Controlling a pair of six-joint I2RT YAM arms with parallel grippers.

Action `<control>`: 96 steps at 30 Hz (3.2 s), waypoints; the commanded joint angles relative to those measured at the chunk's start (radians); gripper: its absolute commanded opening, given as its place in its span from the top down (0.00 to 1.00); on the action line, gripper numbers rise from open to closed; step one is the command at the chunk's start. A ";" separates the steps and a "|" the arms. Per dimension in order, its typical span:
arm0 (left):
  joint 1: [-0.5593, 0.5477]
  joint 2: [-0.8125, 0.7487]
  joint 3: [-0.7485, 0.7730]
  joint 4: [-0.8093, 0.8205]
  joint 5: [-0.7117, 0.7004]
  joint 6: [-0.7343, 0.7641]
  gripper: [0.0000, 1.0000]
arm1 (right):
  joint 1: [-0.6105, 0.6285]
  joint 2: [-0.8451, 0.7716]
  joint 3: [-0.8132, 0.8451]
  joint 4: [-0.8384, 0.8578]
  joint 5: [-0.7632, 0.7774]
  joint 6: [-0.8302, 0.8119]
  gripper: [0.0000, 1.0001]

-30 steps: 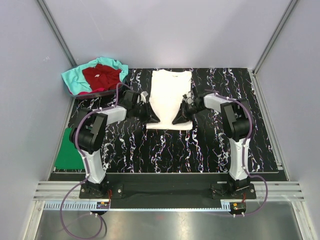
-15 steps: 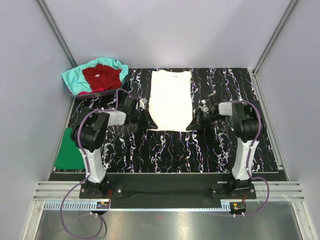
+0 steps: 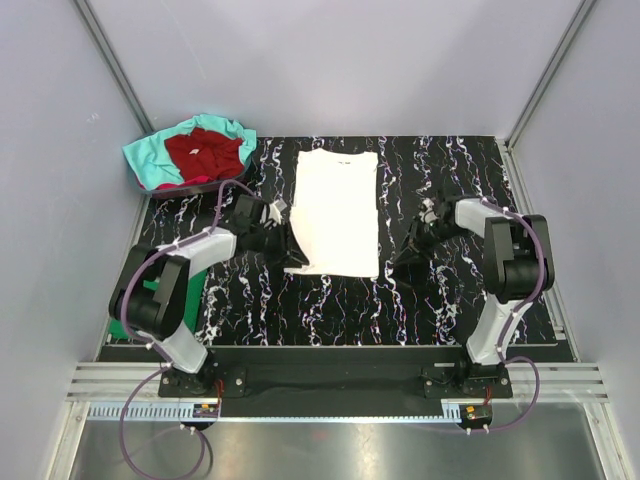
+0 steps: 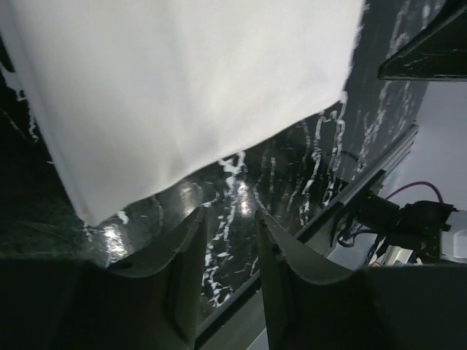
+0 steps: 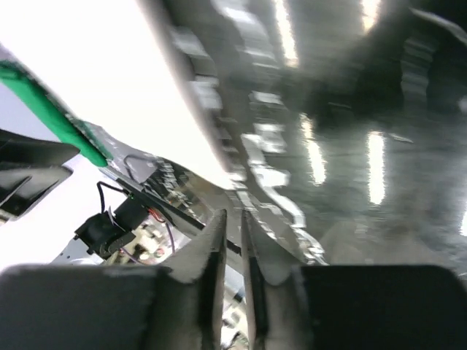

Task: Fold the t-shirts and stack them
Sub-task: Fold the tshirt

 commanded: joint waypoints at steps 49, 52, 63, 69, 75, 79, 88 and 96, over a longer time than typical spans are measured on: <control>-0.140 -0.249 -0.035 -0.040 -0.059 -0.101 0.59 | 0.104 0.535 0.860 0.248 -0.086 0.343 0.94; -0.142 -0.258 -0.058 -0.025 -0.050 -0.105 0.59 | 0.102 0.609 0.944 0.266 -0.075 0.362 0.95; -0.142 -0.261 -0.147 0.014 -0.027 -0.105 0.59 | 0.101 0.724 0.995 0.404 -0.079 0.449 0.98; -0.142 -0.219 -0.178 0.040 -0.016 -0.095 0.59 | 0.101 0.750 1.035 0.435 -0.075 0.495 0.98; -0.142 -0.214 -0.201 0.064 -0.003 -0.102 0.59 | 0.098 0.766 1.071 0.452 -0.069 0.530 0.98; -0.142 -0.211 -0.196 0.064 0.002 -0.100 0.59 | 0.098 0.813 1.114 0.464 -0.069 0.566 0.97; -0.142 -0.220 -0.224 0.063 0.008 -0.100 0.59 | 0.093 0.905 1.193 0.456 -0.044 0.615 0.97; -0.140 -0.245 -0.198 0.017 -0.010 -0.080 0.59 | 0.087 0.847 1.203 0.398 -0.062 0.587 0.93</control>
